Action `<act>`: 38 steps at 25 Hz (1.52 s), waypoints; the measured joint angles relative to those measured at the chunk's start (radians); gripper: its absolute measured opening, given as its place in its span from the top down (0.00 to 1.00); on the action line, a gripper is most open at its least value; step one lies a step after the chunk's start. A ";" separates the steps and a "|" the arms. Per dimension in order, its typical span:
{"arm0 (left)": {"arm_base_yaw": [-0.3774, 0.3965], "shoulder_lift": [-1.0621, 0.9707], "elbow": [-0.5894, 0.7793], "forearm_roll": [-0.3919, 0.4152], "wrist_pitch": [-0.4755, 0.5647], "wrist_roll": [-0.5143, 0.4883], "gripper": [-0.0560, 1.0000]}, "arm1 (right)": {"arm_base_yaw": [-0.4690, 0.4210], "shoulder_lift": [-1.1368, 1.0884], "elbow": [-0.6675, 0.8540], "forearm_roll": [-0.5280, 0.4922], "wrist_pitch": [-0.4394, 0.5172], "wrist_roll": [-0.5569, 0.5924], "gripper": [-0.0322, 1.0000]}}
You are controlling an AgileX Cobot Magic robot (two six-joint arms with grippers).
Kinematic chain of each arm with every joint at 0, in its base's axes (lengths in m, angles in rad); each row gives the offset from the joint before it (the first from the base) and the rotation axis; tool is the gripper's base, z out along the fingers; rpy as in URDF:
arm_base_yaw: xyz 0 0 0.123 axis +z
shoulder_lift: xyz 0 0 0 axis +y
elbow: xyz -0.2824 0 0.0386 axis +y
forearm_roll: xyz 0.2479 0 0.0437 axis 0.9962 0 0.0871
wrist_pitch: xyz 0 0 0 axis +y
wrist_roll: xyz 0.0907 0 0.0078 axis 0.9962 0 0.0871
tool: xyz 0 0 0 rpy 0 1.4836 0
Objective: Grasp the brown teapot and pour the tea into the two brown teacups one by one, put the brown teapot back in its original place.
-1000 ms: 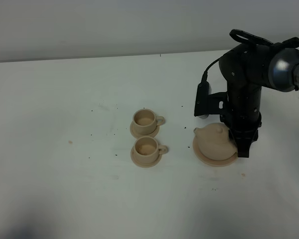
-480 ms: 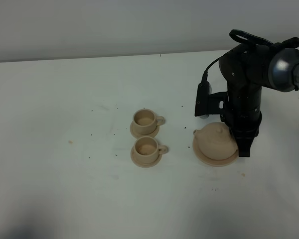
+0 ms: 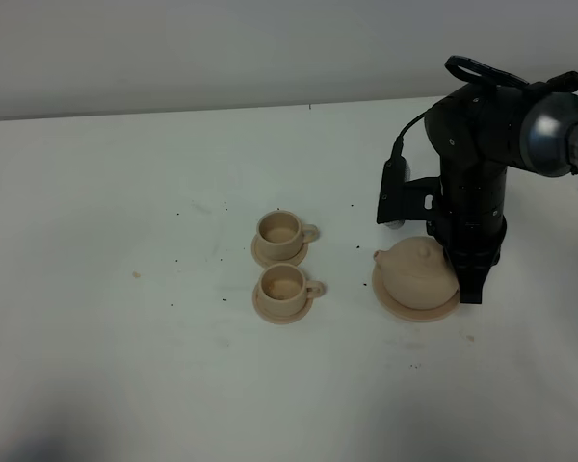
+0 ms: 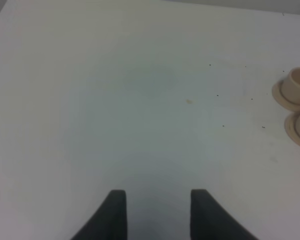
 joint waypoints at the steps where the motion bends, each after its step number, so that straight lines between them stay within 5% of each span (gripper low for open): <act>1: 0.000 0.000 0.000 0.000 0.000 0.000 0.64 | 0.000 0.000 0.000 0.001 0.000 0.000 0.86; 38: 0.000 0.000 0.000 0.000 0.000 0.000 0.64 | -0.055 0.000 -0.075 0.141 0.066 0.019 0.86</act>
